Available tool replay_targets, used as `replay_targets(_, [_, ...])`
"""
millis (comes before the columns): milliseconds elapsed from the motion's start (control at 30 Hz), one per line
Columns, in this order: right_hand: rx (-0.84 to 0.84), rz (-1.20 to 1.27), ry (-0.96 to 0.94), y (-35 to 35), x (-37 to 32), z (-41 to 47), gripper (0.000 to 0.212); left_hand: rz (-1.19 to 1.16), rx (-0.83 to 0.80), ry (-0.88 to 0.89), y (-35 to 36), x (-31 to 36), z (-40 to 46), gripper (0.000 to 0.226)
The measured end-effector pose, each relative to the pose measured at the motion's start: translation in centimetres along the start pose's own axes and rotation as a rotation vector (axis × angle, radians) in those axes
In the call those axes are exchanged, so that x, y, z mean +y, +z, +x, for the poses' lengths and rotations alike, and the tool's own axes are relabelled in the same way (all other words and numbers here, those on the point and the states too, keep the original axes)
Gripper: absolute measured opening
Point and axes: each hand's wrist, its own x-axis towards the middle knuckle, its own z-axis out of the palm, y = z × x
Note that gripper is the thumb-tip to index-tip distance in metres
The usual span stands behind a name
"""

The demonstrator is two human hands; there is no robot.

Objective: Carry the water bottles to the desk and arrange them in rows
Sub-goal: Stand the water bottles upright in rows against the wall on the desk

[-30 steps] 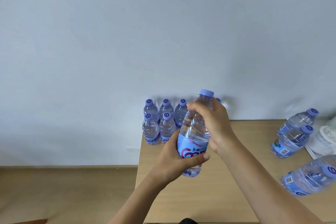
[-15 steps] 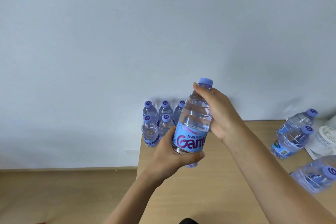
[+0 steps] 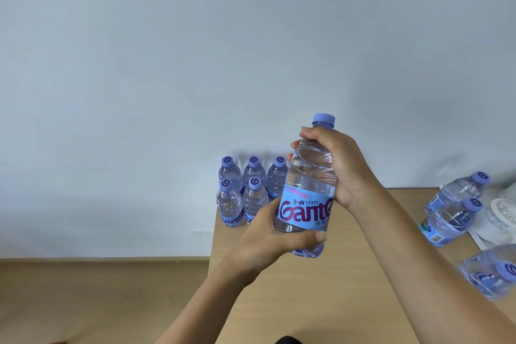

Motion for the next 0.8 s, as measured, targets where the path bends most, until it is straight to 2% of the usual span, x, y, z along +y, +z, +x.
replay_targets(333, [0.029,-0.059,0.015,0.3,0.0,0.0,0.013,0.034,0.037,-0.001,0.5,-0.7,0.0,0.044])
replay_targets(600, [-0.049,-0.158,0.06,0.1,1.0,-0.1,0.013,0.008,0.037,-0.014,0.5,-2.4,-0.3,0.056])
replay_targets(700, [-0.067,-0.237,0.059,0.0,1.8,-0.4,0.019,0.01,0.027,-0.027,0.2,-3.1,-0.4,0.055])
replay_targets(800, [-0.061,-0.297,0.071,-0.4,2.7,-0.4,0.033,0.015,-0.039,-0.021,0.0,-3.9,-0.4,0.043])
